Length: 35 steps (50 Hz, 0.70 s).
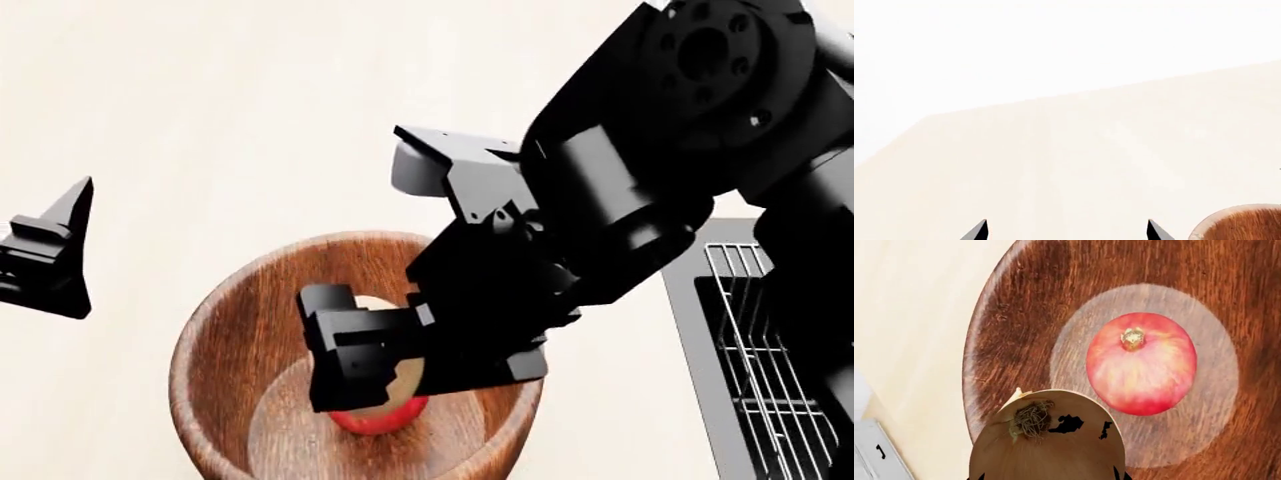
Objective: Pick the pomegranates and onions from the sink and place them in one bowl. Place the beet in the other bowl. Then turn off the sink faucet.
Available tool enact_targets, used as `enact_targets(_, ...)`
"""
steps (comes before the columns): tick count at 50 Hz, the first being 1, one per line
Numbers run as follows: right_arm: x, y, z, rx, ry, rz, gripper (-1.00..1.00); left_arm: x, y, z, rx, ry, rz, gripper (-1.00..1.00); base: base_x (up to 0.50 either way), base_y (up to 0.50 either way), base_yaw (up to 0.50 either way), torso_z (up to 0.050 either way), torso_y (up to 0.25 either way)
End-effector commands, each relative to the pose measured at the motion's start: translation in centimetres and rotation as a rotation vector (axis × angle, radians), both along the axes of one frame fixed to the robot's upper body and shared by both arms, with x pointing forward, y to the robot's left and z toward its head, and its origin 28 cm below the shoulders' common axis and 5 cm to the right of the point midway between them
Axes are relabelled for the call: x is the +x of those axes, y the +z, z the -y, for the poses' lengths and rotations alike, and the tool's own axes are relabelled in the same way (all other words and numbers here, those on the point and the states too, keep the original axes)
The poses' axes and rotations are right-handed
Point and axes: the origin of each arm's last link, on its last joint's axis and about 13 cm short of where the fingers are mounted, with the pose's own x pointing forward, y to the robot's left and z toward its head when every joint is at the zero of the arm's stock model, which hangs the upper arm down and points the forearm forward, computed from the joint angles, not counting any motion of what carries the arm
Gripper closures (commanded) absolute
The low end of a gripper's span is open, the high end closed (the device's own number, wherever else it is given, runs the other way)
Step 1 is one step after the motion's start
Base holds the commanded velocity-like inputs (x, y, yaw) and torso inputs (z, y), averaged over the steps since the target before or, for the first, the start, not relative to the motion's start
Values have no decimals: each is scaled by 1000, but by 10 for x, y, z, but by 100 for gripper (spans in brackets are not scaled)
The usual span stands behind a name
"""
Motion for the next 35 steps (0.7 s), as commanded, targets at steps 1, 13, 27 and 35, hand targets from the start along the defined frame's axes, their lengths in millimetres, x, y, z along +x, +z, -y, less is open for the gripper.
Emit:
enact_targets(1, 7, -3, -4, -16, 16, -45, 100, 0, 2, 1, -40, -43, -24, -100, 0, 0, 0, 0, 0)
enact_targets(13, 24, -8, -9, -50, 30, -32, 100, 2, -1, -7, -42, -36, -29, -100, 0, 0, 0, 0, 0)
enact_targets(27, 21, 9, -9, -47, 45, -16, -100, 2, 0, -9, -38, -40, -30, -100, 0, 0, 0, 0, 0)
enact_targets(35, 23, 37, -8, -30, 37, 102, -100, 3, 3, -6, -33, -43, -28, -100, 0, 0, 0, 0, 0)
